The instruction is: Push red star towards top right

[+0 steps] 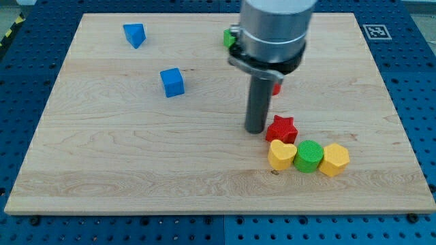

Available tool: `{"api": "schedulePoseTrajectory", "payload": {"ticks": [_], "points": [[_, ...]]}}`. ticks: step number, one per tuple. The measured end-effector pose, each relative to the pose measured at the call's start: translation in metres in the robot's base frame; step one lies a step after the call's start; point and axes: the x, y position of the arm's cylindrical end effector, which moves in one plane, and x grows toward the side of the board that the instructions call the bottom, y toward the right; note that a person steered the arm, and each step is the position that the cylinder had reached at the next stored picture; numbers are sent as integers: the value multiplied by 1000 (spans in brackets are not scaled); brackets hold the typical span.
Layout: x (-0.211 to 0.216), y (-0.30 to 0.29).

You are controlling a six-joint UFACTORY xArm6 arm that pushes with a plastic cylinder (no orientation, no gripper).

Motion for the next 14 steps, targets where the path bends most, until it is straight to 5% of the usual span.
{"api": "schedulePoseTrajectory", "payload": {"ticks": [2, 4, 6, 8, 11, 13, 14], "points": [[30, 53], [-67, 142], [-48, 88], [-118, 161], [-84, 201], [-170, 213], [-154, 214]]}}
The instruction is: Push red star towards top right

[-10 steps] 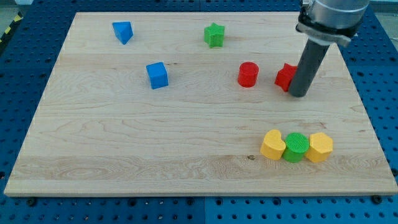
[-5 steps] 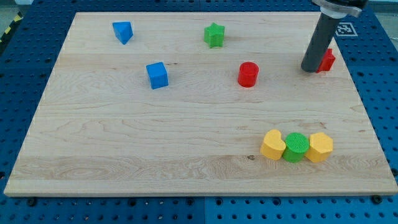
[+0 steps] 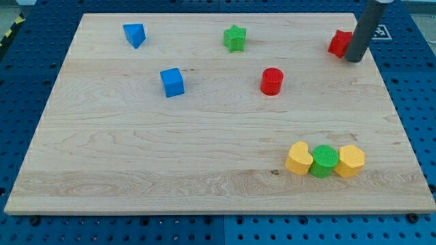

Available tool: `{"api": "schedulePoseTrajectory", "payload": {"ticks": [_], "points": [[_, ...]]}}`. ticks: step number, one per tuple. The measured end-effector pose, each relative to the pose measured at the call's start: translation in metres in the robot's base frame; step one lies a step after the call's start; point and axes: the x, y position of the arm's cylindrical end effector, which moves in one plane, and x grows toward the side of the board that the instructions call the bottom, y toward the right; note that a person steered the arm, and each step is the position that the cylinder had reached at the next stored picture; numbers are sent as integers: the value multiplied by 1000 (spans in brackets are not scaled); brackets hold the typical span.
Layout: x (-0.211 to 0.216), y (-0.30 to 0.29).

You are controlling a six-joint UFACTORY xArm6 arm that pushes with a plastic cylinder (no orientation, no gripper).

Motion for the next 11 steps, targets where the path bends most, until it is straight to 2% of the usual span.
{"api": "schedulePoseTrajectory", "payload": {"ticks": [1, 2, 6, 11], "points": [[34, 0], [42, 0], [-40, 0], [-55, 6]]}}
